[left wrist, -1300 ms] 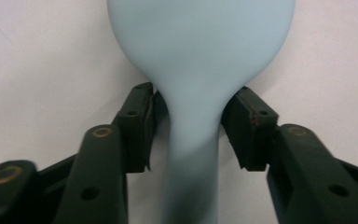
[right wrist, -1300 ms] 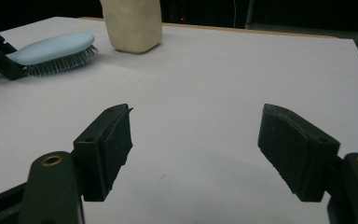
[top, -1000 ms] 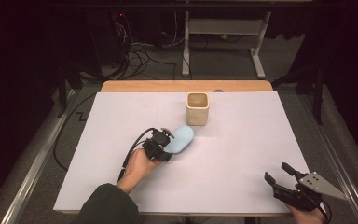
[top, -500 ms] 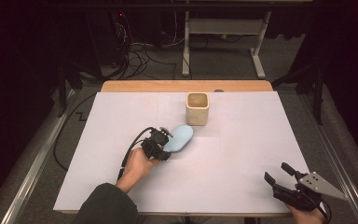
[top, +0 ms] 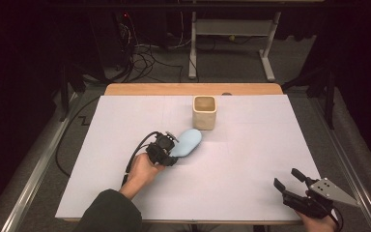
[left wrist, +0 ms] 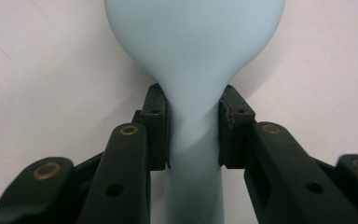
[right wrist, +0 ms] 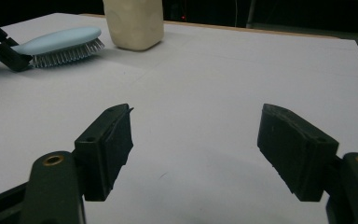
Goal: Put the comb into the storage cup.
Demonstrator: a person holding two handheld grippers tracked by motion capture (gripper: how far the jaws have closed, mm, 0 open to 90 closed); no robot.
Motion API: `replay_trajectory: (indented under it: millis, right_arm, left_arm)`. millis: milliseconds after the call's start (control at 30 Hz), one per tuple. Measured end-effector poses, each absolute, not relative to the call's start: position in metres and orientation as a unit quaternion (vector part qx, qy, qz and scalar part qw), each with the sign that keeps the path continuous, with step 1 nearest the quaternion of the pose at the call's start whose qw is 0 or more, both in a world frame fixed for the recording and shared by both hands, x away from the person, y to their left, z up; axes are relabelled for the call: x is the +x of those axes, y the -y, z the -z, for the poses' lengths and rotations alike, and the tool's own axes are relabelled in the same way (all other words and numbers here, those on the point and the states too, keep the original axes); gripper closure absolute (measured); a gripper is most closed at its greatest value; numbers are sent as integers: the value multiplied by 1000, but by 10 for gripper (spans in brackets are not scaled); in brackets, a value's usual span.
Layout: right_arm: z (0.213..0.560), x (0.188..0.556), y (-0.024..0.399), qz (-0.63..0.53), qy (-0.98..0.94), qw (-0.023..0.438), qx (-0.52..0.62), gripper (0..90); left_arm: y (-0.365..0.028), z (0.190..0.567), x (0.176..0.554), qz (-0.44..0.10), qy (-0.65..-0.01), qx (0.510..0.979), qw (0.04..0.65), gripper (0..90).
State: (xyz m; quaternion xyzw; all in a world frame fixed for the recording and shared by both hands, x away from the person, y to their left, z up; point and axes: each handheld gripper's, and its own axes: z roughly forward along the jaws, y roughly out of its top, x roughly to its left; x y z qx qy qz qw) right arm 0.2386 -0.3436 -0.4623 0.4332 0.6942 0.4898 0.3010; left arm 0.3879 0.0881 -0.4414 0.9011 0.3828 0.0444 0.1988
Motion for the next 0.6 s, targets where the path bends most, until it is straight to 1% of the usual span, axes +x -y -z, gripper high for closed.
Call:
replay_trajectory:
  millis: [600]
  right_arm:
    - [462,239,343,-490,-694,300,434,266]
  left_arm:
    - [-93,430,380,-42,-369,900,229,692]
